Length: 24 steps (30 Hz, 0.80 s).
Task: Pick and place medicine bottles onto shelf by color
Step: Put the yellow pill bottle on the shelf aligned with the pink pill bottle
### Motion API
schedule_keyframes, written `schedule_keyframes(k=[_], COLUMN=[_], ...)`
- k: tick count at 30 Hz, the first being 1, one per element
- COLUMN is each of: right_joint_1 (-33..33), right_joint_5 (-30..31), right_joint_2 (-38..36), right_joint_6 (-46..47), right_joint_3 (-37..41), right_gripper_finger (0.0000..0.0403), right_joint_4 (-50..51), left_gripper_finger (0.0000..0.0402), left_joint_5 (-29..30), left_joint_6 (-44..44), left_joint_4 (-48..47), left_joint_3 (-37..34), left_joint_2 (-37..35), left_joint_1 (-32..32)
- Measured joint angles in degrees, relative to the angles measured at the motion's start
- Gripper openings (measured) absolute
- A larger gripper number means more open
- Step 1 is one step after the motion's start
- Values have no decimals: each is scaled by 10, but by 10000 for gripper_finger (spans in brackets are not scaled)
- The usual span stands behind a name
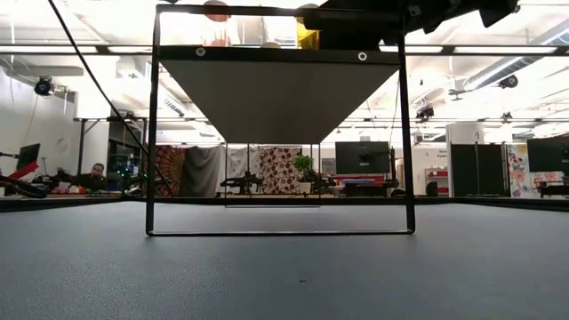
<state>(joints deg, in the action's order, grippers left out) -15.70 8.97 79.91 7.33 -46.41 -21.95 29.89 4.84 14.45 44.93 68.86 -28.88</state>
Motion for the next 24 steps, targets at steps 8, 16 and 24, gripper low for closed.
schedule_keyframes(k=[8, 16, 24], right_joint_1=[0, -2, -3], right_joint_5=[0, 0, -1], right_joint_2=[-39, -76, -82], right_joint_6=[8, 16, 45], right_joint_3=[0, 0, -10], right_gripper_finger=[163, 155, 123], right_joint_4=[53, 95, 169], left_gripper_finger=[169, 169, 169], left_joint_5=[0, 0, 0], left_joint_6=[0, 0, 0], left_joint_4=[-5, -5, -5], left_joint_3=[0, -1, -1], left_joint_2=[0, 0, 0], left_joint_1=[0, 0, 0])
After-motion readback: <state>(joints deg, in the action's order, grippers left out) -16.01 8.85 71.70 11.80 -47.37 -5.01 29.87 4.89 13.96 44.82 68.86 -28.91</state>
